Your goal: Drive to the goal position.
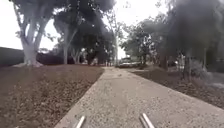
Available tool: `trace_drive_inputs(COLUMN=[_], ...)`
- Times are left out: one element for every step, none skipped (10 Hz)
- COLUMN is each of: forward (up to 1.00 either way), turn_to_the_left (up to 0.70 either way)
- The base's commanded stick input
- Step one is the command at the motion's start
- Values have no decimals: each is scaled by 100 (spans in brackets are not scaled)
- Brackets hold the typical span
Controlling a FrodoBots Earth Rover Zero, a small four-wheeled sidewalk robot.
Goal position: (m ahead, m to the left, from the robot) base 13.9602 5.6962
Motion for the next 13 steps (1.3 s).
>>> trace_drive_inputs(forward=[100, 100, 100, 100, 100, 100, 100, 100, 100, 100, 100, 100, 100], turn_to_the_left=[0, 0, 0, 0, 0, 0, -14, -31, -12, -2, -12, -9, 0])
